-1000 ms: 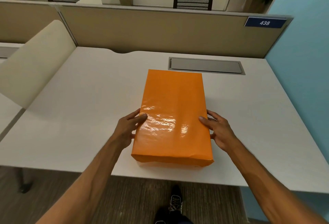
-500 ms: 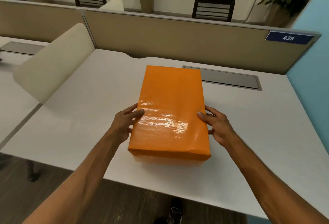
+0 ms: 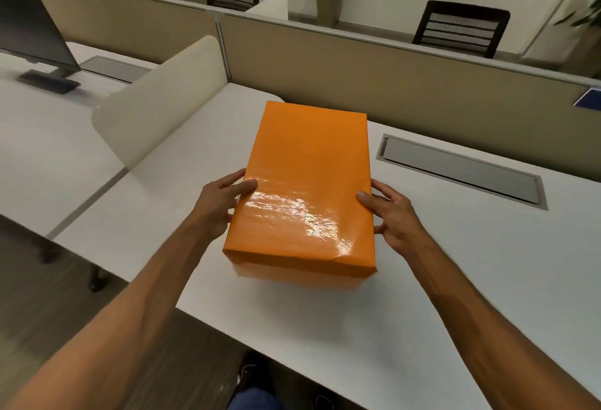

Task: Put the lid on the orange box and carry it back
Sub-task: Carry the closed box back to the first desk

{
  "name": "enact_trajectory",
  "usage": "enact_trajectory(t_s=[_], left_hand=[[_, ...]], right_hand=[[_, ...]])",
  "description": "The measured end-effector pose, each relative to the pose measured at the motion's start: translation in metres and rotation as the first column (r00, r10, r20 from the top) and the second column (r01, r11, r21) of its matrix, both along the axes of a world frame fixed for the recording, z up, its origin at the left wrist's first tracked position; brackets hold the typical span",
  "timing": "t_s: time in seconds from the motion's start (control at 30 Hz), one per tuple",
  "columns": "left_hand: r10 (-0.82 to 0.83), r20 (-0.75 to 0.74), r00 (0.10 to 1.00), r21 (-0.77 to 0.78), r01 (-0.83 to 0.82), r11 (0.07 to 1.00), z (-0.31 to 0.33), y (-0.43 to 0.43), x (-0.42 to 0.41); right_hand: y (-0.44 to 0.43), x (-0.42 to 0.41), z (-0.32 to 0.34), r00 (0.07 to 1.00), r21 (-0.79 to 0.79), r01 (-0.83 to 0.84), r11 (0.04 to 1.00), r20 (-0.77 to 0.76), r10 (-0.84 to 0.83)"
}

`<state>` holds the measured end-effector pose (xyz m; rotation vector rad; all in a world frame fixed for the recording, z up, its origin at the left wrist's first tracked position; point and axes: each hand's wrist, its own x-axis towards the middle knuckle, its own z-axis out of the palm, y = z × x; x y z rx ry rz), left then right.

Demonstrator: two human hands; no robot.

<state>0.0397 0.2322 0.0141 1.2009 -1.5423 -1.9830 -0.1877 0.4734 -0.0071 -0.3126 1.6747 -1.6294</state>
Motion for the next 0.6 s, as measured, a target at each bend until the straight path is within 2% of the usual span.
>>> enact_trajectory(t_s=[0.23, 0.6], left_hand=[[0.007, 0.002, 1.0, -0.005, -0.007, 1.0, -0.002, -0.073, 0.003], [-0.1, 0.012, 0.995, -0.021, 0.1, 0.995, 0.001, -0.255, -0.029]], right_hand=[[-0.072, 0.003, -0.002, 1.0, -0.006, -0.015, 1.0, 0.004, 0.015], [-0.23, 0.004, -0.007, 0.99, -0.002, 0.124, 0.992, 0.062, -0.123]])
